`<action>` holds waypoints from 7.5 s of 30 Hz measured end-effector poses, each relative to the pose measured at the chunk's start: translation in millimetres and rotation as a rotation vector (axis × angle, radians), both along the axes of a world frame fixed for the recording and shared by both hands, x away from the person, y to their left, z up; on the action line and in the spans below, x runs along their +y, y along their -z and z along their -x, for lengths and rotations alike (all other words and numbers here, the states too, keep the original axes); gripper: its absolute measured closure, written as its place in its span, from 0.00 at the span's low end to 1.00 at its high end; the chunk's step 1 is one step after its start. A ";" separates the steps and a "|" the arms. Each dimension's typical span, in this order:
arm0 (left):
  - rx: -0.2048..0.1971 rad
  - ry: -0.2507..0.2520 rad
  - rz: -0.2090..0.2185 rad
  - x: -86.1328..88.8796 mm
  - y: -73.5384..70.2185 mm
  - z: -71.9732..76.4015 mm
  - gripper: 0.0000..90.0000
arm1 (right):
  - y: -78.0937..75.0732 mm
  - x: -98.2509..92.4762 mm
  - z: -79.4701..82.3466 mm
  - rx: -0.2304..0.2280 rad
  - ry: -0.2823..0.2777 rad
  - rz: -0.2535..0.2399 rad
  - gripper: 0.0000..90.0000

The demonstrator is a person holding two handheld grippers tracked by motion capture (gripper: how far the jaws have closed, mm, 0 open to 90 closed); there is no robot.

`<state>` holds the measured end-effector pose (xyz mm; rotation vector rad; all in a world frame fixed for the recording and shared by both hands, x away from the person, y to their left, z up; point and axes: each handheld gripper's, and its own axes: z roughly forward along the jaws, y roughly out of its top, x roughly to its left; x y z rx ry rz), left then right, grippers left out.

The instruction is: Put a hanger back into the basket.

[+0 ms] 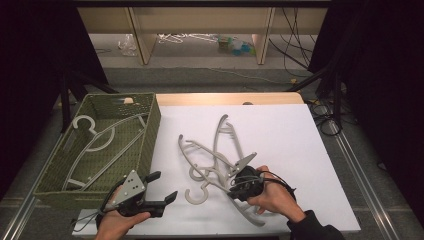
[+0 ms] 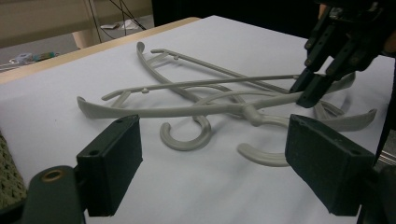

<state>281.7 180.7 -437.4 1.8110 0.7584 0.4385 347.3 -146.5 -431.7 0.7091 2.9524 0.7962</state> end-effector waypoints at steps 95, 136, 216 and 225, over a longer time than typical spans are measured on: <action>0.116 0.177 -0.168 -48.1 -46.7 -45.5 0.88 | -50.5 -40.4 26.7 -0.196 0.201 -0.321 0.36; 0.053 -0.092 0.091 64.2 -140.8 -54.0 0.88 | -11.3 -42.7 29.3 -0.136 0.214 -0.275 0.30; 0.365 -0.389 -0.268 205.6 -31.5 -140.2 0.85 | -11.4 -45.9 26.8 -0.122 0.226 -0.283 0.30; 0.376 -0.495 -0.273 208.5 -25.7 -144.6 0.78 | -11.0 -46.6 26.8 -0.119 0.230 -0.279 0.30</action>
